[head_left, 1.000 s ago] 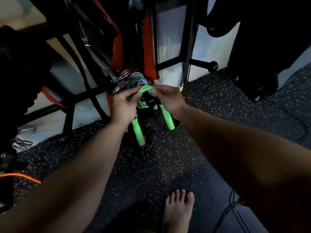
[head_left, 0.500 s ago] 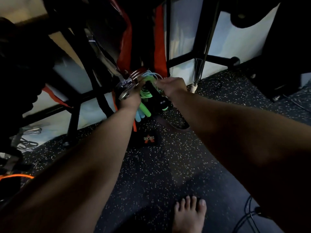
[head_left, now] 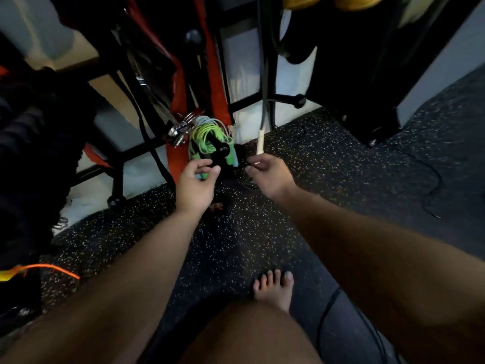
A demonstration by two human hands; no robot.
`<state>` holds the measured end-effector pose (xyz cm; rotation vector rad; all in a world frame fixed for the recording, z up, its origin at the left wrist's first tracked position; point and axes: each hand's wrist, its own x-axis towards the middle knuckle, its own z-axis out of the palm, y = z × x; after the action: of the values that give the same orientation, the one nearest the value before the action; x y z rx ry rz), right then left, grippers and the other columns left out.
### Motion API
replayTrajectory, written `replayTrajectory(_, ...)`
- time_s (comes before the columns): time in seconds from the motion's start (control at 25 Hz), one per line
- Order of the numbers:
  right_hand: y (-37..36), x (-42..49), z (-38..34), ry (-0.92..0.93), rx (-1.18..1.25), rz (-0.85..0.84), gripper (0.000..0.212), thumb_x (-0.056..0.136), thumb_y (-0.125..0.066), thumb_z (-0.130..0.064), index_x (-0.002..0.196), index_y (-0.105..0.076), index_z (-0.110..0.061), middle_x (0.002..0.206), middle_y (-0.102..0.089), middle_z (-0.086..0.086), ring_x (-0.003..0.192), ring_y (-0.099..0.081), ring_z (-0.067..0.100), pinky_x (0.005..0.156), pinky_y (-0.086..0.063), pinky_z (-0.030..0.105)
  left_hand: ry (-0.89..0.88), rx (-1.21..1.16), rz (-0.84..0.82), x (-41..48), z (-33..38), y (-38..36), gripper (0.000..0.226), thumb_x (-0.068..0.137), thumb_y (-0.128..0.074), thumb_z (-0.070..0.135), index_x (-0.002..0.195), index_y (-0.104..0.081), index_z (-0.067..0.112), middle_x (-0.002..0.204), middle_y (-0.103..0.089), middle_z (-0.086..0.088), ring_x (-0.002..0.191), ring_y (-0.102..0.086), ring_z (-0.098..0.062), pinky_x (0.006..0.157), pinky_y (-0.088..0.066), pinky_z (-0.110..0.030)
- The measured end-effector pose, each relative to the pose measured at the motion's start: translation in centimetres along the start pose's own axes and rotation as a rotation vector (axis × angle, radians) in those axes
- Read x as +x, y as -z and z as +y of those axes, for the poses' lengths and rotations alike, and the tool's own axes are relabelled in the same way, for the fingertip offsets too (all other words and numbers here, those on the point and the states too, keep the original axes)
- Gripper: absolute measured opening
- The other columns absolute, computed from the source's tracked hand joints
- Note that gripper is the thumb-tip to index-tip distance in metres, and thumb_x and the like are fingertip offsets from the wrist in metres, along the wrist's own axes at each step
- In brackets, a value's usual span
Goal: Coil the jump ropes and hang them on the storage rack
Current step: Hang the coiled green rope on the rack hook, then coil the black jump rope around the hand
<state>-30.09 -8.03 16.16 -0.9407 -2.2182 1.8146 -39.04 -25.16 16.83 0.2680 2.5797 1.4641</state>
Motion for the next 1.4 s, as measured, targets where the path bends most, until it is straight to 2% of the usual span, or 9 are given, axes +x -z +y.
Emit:
replayTrajectory(0.12, 4.5, -7.0, 0.8, 0.0, -0.07, 0.058, 0.007, 0.091, -0.069, -0.026, 0.097, -0.067, -0.029, 0.098, -0.076, -0.006, 0.08, -0.068, 0.01, 0.079, -0.058, 0.035, -0.039, -0.041, -0.174, -6.7, 3.7, 0.2, 0.021, 0.09, -0.075, 0.037, 0.107, -0.073, 0.025, 0.092, -0.069, 0.013, 0.082, -0.065, -0.005, 0.073, -0.05, -0.024)
replayTrajectory(0.28, 11.1, -16.9, 0.8, 0.001, -0.184, 0.161, 0.007, 0.093, -0.067, -0.024, 0.099, -0.069, -0.026, 0.087, -0.072, -0.009, 0.069, -0.062, 0.003, 0.066, -0.047, 0.021, -0.171, -0.036, -0.348, -13.0, 10.2, -0.3, 0.017, 0.091, -0.076, 0.031, 0.105, -0.074, 0.02, 0.083, -0.066, 0.011, 0.072, -0.059, -0.001, 0.07, -0.045, -0.02)
replayTrajectory(0.4, 15.3, -23.8, 0.8, -0.003, -0.234, 0.256, 0.003, 0.094, -0.067, -0.025, 0.096, -0.067, -0.027, 0.079, -0.067, -0.013, 0.066, -0.061, -0.002, 0.06, -0.044, 0.017, -0.302, 0.015, -0.465, -17.9, 15.3, -0.4, 0.013, 0.089, -0.078, 0.034, 0.099, -0.073, 0.028, 0.082, -0.064, 0.013, 0.071, -0.057, -0.002, 0.066, -0.044, -0.018)
replayTrajectory(0.48, 17.4, -28.1, 1.2, -0.014, -0.248, 0.324, 0.004, 0.094, -0.068, -0.026, 0.097, -0.068, -0.024, 0.081, -0.068, -0.01, 0.07, -0.062, 0.003, 0.062, -0.044, 0.019, -0.407, 0.07, -0.555, -20.9, 19.0, -0.1, 0.01, 0.087, -0.078, 0.04, 0.092, -0.071, 0.035, 0.086, -0.069, 0.012, 0.077, -0.063, -0.006, 0.073, -0.051, -0.024)
replayTrajectory(0.56, 19.3, -31.9, 1.9, -0.042, -0.247, 0.364, 0.008, 0.094, -0.068, -0.026, 0.099, -0.069, -0.021, 0.086, -0.07, -0.004, 0.078, -0.064, 0.011, 0.069, -0.046, 0.023, -0.494, 0.151, -0.647, -23.9, 22.1, -0.3, 0.014, 0.086, -0.079, 0.043, 0.094, -0.073, 0.034, 0.089, -0.071, 0.009, 0.079, -0.065, -0.009, 0.078, -0.053, -0.029)
replayTrajectory(0.72, 22.7, -37.5, 4.0, -0.102, -0.25, 0.424, 0.007, 0.094, -0.067, -0.026, 0.099, -0.069, -0.021, 0.084, -0.067, -0.006, 0.076, -0.061, 0.01, 0.067, -0.042, 0.023, -0.632, 0.317, -0.778, -29.2, 25.6, -2.5, 0.022, 0.085, -0.079, 0.044, 0.1, -0.073, 0.028, 0.091, -0.071, 0.008, 0.073, -0.061, -0.005, 0.069, -0.048, -0.023)
replayTrajectory(0.92, 26.4, -41.7, 10.1, -0.236, -0.202, 0.491, 0.013, 0.091, -0.07, -0.028, 0.103, -0.071, -0.022, 0.088, -0.072, -0.002, 0.08, -0.066, 0.016, 0.073, -0.051, 0.028, -0.642, 0.492, -0.899, -34.5, 22.8, -9.1, 0.024, 0.085, -0.079, 0.042, 0.101, -0.073, 0.026, 0.086, -0.069, 0.011, 0.08, -0.065, -0.008, 0.078, -0.05, -0.024)
replayTrajectory(1.2, 27.4, -41.9, 20.2, -0.416, -0.122, 0.471, 0.015, 0.094, -0.067, -0.026, 0.107, -0.071, -0.018, 0.093, -0.073, 0.002, 0.084, -0.067, 0.018, 0.076, -0.051, 0.03, -0.451, 0.642, -1.074, -35.7, 13.4, -18.0, 0.022, 0.085, -0.08, 0.04, 0.1, -0.07, 0.027, 0.082, -0.066, 0.014, 0.08, -0.065, -0.01, 0.076, -0.047, -0.024)
replayTrajectory(1.4, 25.2, -36.9, 25.6, -0.501, -0.097, 0.392, 0.012, 0.093, -0.067, -0.026, 0.103, -0.072, -0.021, 0.095, -0.072, -0.001, 0.094, -0.068, 0.018, 0.088, -0.053, 0.03, -0.324, 0.757, -1.113, -32.7, 8.1, -24.8, 0.028, 0.089, -0.076, 0.037, 0.112, -0.066, 0.023, 0.099, -0.072, 0.008, 0.093, -0.067, -0.013, 0.086, -0.047, -0.025)
